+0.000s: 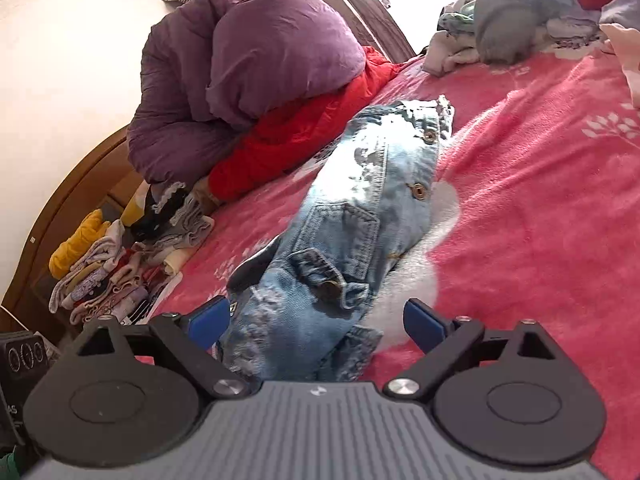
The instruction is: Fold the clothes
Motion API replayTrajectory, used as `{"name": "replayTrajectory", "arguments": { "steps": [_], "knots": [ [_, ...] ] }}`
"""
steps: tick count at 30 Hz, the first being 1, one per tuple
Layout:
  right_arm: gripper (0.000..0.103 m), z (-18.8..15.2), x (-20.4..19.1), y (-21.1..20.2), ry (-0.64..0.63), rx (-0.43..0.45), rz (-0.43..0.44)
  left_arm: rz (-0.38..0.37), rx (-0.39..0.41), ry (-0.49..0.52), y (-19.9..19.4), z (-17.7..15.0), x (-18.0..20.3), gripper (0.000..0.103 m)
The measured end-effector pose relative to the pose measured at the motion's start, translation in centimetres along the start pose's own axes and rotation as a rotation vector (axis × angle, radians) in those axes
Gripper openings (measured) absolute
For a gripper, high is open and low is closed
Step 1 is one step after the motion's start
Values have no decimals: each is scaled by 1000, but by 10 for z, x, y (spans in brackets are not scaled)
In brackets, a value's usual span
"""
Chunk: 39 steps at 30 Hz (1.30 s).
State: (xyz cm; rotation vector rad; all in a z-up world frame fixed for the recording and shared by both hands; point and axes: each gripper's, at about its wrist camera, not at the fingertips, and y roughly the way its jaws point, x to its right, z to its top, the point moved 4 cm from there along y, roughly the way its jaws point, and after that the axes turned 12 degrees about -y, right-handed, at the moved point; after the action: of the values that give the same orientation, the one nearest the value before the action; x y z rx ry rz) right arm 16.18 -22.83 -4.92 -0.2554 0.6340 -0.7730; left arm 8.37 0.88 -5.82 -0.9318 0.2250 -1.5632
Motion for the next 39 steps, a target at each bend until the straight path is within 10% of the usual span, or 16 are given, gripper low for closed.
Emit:
{"name": "replayTrajectory", "arguments": {
  "steps": [12, 15, 18, 30, 39],
  "knots": [
    [69, 5, -56, 61, -112, -102, -214, -59, -1, -463, 5, 17, -78, 66],
    [21, 1, -65, 77, -195, -152, -264, -54, -37, -518, 15, 14, -87, 66],
    [14, 2, -57, 70, -143, -134, -262, -85, -63, -562, 21, 14, -91, 67],
    [10, -61, 46, -20, 454, 60, -275, -146, -105, -615, 26, 15, -94, 68],
    [6, -81, 60, -57, 547, 100, -334, -133, -91, -624, 24, 16, -92, 68]
  ]
}}
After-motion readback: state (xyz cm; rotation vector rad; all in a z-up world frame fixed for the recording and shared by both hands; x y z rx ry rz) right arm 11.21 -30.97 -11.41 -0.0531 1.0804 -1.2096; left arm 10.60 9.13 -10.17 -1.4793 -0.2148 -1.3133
